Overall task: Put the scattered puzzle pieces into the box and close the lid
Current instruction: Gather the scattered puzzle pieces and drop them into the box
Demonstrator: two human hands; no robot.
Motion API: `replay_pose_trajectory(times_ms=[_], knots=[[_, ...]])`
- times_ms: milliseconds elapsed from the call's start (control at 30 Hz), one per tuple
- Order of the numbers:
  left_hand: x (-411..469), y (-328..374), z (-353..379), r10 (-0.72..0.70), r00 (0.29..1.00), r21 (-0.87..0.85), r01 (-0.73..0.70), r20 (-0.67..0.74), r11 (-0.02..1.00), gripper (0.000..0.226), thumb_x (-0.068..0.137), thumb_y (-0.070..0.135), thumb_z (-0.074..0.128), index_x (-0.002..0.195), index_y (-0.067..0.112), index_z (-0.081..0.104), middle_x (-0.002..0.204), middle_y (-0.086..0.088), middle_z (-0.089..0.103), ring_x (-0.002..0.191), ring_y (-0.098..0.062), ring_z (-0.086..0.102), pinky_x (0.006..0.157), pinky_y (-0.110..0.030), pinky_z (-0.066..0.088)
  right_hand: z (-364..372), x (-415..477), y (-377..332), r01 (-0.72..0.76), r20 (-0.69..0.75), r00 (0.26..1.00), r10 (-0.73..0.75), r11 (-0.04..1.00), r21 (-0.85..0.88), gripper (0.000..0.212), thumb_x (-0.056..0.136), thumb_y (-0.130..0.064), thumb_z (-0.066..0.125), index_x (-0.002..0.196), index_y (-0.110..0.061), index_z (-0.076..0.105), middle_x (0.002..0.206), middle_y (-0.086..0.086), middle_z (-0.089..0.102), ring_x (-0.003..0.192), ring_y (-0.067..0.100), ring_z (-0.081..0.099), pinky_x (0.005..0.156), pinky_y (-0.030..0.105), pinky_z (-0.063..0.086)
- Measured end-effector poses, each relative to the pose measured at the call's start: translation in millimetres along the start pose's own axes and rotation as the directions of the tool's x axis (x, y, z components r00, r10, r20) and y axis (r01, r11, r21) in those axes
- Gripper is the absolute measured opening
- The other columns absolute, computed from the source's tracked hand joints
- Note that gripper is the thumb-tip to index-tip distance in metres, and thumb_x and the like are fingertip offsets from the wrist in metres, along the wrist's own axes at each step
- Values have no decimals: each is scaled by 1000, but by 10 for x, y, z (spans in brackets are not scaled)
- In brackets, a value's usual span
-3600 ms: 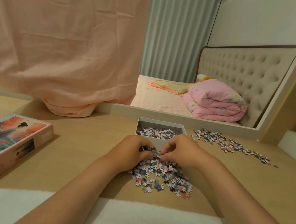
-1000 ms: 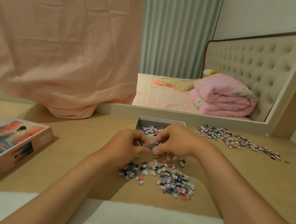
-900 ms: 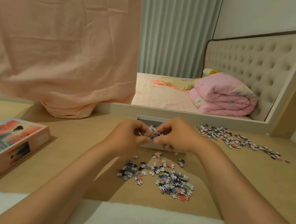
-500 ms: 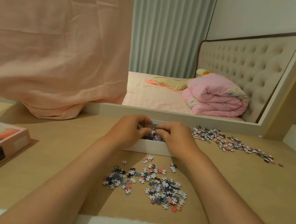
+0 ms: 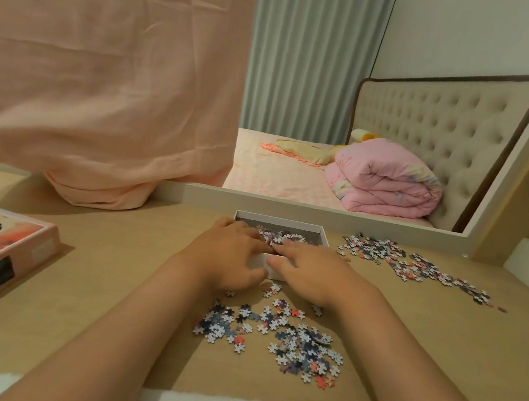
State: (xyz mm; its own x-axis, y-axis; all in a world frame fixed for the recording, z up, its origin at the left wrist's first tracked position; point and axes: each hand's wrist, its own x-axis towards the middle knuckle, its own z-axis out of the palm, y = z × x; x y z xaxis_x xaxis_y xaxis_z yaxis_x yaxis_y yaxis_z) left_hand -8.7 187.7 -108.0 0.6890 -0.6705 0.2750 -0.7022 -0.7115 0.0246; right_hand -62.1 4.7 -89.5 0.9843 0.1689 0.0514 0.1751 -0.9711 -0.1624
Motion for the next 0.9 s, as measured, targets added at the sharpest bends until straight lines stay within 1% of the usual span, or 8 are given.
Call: replay_pose_trajectory(times_ms=[100, 167, 267, 367, 467, 567, 733, 900], knots=[[-13, -41, 33, -18, 997, -1, 18, -69, 1000, 63, 79, 56, 39, 139, 36, 50, 138, 8, 51, 126, -14, 43, 109, -35, 25, 49, 52, -11, -40, 14, 999, 42, 993, -109, 60, 100, -62, 16, 149, -37, 40, 160, -3, 31, 149, 21, 21, 121, 52, 7], [-21, -48, 26, -14, 994, -11, 13, -110, 1000, 65, 79, 57, 42, 140, 35, 49, 139, 7, 49, 126, -13, 43, 109, -35, 24, 73, 77, 44, -111, -24, 994, 108, 978, -178, 68, 98, -65, 10, 148, -34, 43, 161, 3, 31, 150, 26, 20, 121, 54, 4], [-15, 10, -5, 26, 999, -46, -28, -44, 999, 61, 81, 56, 47, 137, 33, 52, 143, 8, 48, 127, -12, 44, 109, -34, 24, 103, 84, 89, -125, -123, 987, 103, 975, -186, 70, 98, -65, 11, 138, -26, 53, 148, 4, 48, 141, 23, 36, 121, 50, 11], [9, 11, 2, -7, 1000, -2, 7, 14, 1000, 55, 85, 52, 48, 136, 33, 54, 143, 9, 51, 127, -13, 46, 110, -35, 24, 101, 68, 51, -82, -76, 994, 73, 989, -122, 61, 101, -60, 17, 137, -28, 54, 146, -4, 52, 136, 15, 42, 122, 47, 10], [10, -51, 5, -64, 998, 72, 65, -19, 995, 58, 80, 56, 38, 129, 33, 60, 130, 8, 59, 117, -15, 51, 100, -36, 30, 53, 28, 13, -56, -29, 998, 54, 997, -58, 54, 102, -58, 25, 139, -31, 54, 150, -8, 48, 139, 12, 40, 123, 46, 5], [1, -66, 19, -78, 992, 47, 83, -104, 995, 64, 77, 58, 35, 130, 32, 60, 127, 6, 57, 116, -14, 48, 98, -35, 29, 62, 27, 0, -33, -96, 995, 29, 999, -39, 53, 103, -55, 25, 138, -29, 56, 152, -5, 46, 141, 11, 37, 123, 47, 4], [31, -3, 34, 2, 1000, 43, -1, -30, 999, 71, 80, 62, 24, 140, 35, 49, 147, 7, 47, 134, -13, 39, 111, -40, 23, 93, 12, -45, 4, -92, 996, -9, 999, -53, 51, 102, -55, 29, 139, -33, 55, 149, -11, 49, 135, 12, 44, 120, 44, 18], [79, -5, -11, -140, 987, 139, 129, 73, 982, 74, 83, 65, 24, 144, 29, 46, 154, 2, 40, 140, -18, 34, 115, -42, 19, 54, -12, -44, -55, -92, 995, 48, 995, -77, 54, 101, -58, 26, 133, -33, 60, 143, -9, 55, 130, 13, 48, 119, 42, 21]])
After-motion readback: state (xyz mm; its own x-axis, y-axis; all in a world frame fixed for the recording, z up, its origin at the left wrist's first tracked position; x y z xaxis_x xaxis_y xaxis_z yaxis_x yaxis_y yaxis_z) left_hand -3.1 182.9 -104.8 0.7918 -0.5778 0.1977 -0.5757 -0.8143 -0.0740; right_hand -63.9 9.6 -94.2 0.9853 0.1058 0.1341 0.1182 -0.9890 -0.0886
